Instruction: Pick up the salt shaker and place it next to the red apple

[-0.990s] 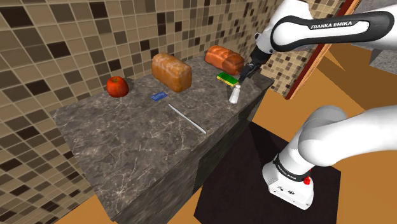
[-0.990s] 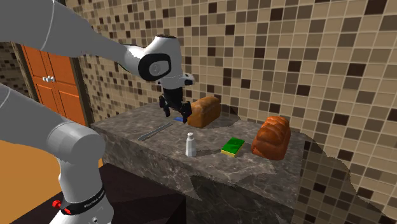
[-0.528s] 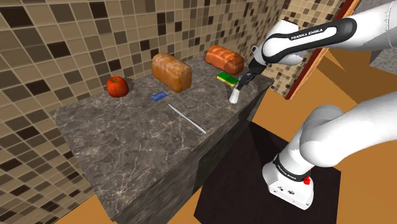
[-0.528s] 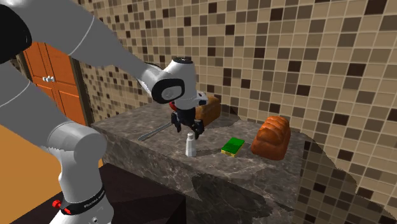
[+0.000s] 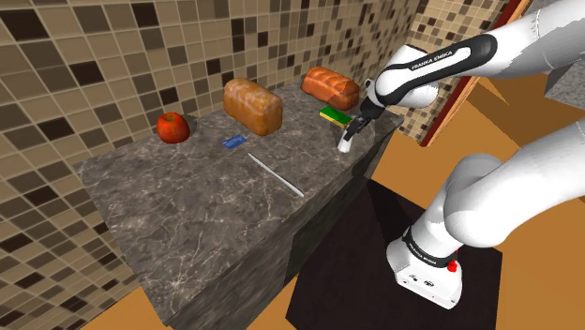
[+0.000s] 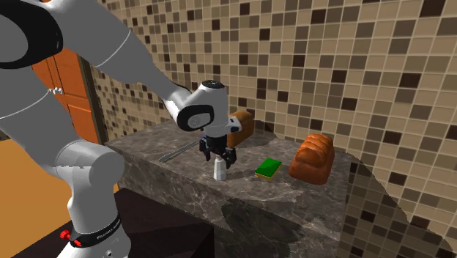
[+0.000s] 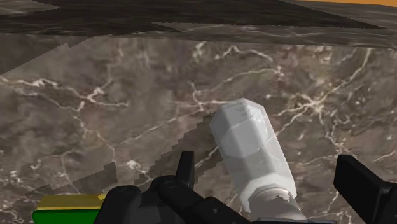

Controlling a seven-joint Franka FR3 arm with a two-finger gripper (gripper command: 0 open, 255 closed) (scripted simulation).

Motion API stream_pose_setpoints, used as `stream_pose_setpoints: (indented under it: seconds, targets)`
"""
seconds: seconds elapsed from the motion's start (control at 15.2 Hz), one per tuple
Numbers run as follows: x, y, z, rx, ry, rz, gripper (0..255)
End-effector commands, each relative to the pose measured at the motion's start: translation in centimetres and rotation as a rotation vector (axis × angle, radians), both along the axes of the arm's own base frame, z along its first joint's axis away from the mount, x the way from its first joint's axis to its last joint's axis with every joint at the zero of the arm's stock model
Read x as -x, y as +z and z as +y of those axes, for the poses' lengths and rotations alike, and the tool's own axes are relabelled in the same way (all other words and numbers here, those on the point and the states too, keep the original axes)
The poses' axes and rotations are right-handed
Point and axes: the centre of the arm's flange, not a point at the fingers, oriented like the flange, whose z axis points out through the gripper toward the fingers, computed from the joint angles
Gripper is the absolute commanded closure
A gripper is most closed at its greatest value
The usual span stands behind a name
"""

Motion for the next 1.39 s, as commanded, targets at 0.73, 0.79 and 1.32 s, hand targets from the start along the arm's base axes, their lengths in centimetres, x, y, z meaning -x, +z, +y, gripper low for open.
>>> stream_pose_setpoints:
  seconds: [0.73, 0.79, 1.32]
  targets:
    - [-0.2, -0.5, -0.1, 0.001, 0.0, 0.0, 255]
    - [-0.2, -0.5, -0.1, 0.001, 0.0, 0.0, 255]
    - [-0.2, 1.6, -0.1, 0.001, 0.0, 0.0, 255]
